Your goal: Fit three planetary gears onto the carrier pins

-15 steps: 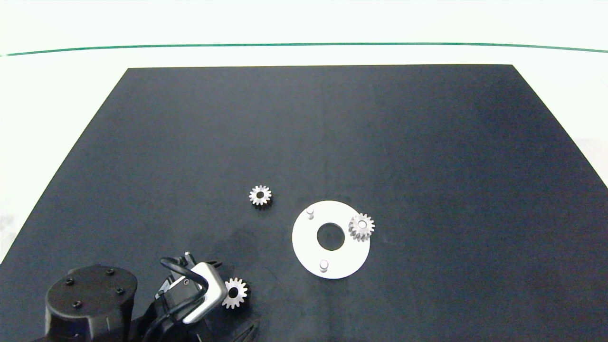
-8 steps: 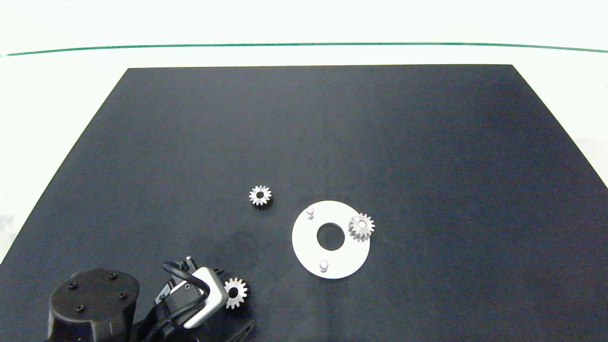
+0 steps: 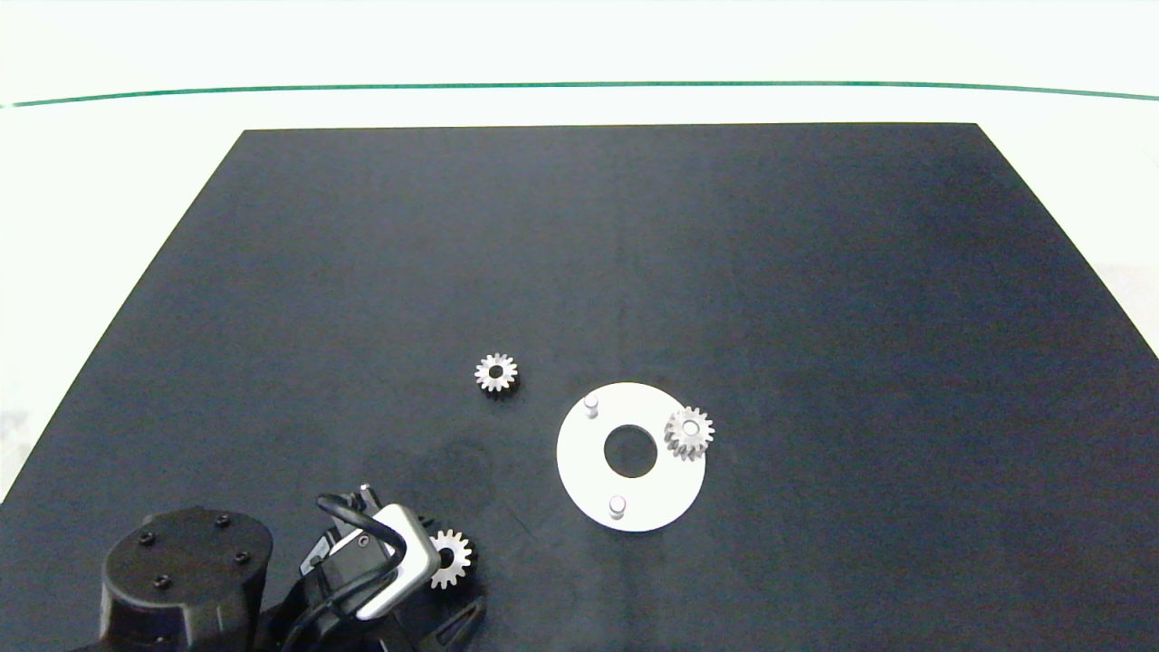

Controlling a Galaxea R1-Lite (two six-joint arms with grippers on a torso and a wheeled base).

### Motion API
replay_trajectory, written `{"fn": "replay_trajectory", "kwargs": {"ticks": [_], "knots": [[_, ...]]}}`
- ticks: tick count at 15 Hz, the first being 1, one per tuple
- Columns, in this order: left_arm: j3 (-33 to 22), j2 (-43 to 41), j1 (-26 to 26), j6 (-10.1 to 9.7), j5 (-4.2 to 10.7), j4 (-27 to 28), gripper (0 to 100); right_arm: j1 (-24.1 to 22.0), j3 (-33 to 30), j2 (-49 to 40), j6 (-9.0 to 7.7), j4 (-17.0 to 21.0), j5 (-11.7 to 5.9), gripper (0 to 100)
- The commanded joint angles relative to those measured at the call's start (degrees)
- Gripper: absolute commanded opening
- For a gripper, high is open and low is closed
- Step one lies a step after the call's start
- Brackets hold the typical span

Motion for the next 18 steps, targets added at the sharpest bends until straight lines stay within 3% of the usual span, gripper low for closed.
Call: {"fn": "replay_trajectory", "kwargs": {"ticks": [1, 18], "knots": [[-0.1, 0.5, -0.3, 0.14, 0.13, -0.3, 65, 0.0, -0.2, 0.1, -0.07, 0.2, -0.14, 100], [-0.8, 2.9, -0.5, 0.93, 0.13, -1.7, 30, 0.1, -0.1, 0.1, -0.07, 0.2, -0.14, 100]]}}
